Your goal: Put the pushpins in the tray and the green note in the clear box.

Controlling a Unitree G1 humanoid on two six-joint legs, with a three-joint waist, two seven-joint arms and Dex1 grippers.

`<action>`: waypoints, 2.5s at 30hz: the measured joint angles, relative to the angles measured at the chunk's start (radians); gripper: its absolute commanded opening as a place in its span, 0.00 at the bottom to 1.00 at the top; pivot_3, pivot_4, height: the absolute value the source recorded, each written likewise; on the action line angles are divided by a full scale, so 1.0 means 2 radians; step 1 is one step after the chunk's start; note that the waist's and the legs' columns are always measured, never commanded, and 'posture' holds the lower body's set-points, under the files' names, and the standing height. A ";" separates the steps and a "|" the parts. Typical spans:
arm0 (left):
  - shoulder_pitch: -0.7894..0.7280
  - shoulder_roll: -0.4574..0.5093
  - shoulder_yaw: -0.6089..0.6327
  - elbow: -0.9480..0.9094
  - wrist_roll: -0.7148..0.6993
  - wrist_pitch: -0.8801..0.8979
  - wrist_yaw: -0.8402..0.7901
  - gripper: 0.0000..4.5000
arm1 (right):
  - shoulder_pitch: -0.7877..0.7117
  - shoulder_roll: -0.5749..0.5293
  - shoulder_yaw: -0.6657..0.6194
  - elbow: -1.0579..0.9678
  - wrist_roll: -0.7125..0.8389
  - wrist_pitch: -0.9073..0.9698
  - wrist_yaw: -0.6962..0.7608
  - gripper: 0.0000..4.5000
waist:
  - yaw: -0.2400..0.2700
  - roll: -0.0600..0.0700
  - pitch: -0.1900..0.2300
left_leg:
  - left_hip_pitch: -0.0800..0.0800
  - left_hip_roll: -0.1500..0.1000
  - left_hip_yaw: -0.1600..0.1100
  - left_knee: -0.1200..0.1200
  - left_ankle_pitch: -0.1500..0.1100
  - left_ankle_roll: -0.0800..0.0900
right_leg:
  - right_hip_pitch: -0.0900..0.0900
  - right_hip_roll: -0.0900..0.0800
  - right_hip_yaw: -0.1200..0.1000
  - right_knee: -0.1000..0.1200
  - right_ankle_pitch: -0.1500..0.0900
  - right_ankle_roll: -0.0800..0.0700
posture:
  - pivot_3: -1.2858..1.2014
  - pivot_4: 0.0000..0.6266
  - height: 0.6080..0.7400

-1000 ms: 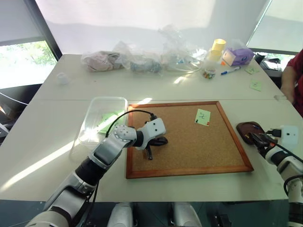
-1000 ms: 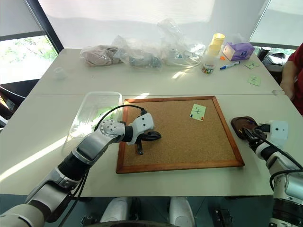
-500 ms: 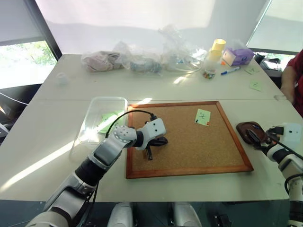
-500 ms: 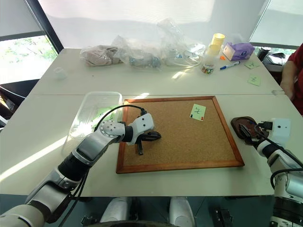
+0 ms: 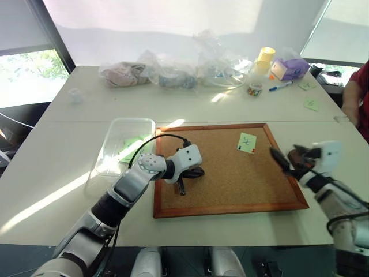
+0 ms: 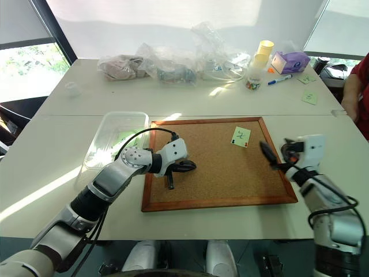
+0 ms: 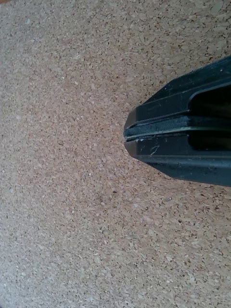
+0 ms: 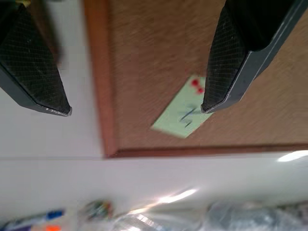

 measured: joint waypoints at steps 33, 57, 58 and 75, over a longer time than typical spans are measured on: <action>0.000 0.000 0.000 0.005 0.003 -0.009 -0.007 0.00 | -0.069 0.047 0.067 0.102 -0.074 -0.048 -0.025 0.01 | -0.001 0.000 0.000 | -0.001 0.000 0.000 0.000 0.000 0.000 | -0.001 0.000 0.000 0.000 0.000 0.000 | 0.52 0.24 0.98; -0.008 0.006 -0.010 0.004 0.008 -0.008 -0.011 0.00 | -0.039 0.058 0.043 0.091 -0.077 -0.121 -0.048 0.01 | -0.001 0.000 0.000 | -0.001 0.000 0.000 0.000 0.000 0.000 | -0.001 0.000 0.000 0.000 0.000 0.000 | 0.52 0.24 0.98; -0.009 0.006 -0.010 0.004 0.008 -0.008 -0.011 0.00 | -0.039 0.058 0.043 0.091 -0.076 -0.121 -0.049 0.01 | -0.001 0.000 0.000 | -0.001 0.000 0.000 0.000 0.000 0.000 | -0.001 0.000 0.000 0.000 0.000 0.000 | 0.52 0.24 0.98; -0.013 0.003 -0.009 0.010 0.009 -0.010 -0.019 0.00 | -0.003 -0.015 -0.097 0.103 -0.021 -0.023 -0.062 0.01 | 0.000 0.000 0.000 | -0.001 -0.001 0.000 -0.001 0.000 0.000 | -0.001 -0.001 0.000 0.000 0.000 0.000 | 0.52 0.24 0.98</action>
